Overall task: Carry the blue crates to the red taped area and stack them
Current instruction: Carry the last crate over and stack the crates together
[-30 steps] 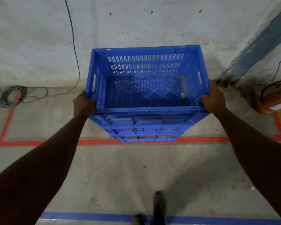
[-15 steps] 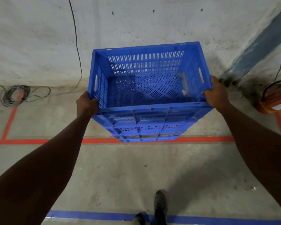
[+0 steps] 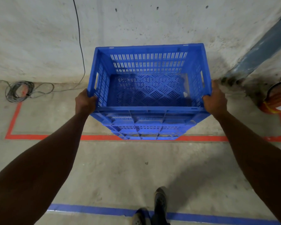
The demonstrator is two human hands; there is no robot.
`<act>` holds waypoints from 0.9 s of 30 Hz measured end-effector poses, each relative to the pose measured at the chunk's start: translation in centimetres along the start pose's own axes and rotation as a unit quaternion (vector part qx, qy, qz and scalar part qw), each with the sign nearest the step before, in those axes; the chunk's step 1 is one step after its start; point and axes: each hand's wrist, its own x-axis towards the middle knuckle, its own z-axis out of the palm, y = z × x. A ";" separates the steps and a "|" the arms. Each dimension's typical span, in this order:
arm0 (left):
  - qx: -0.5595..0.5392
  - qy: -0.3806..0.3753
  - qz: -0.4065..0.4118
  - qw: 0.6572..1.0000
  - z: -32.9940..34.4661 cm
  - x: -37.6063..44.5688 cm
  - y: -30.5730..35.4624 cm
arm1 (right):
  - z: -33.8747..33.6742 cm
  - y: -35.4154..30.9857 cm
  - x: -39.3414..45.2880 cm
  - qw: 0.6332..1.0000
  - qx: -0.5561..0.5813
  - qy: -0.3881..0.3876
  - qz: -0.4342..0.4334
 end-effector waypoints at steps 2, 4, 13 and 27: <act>0.000 0.002 0.013 1.000 -0.2 0.8 -0.1 | -0.1 -0.7 0.0 1.000 0.016 -0.001 0.003; 0.012 0.005 0.018 1.000 -0.7 2.1 0.7 | 0.3 -1.4 -0.2 1.000 0.025 0.001 0.012; -0.023 0.027 0.002 0.999 1.5 -1.0 0.3 | -1.9 -1.6 3.2 1.000 0.008 -0.027 0.001; -0.032 0.017 0.000 0.999 0.3 1.0 0.1 | 0.0 -0.7 1.1 0.999 0.021 0.016 -0.022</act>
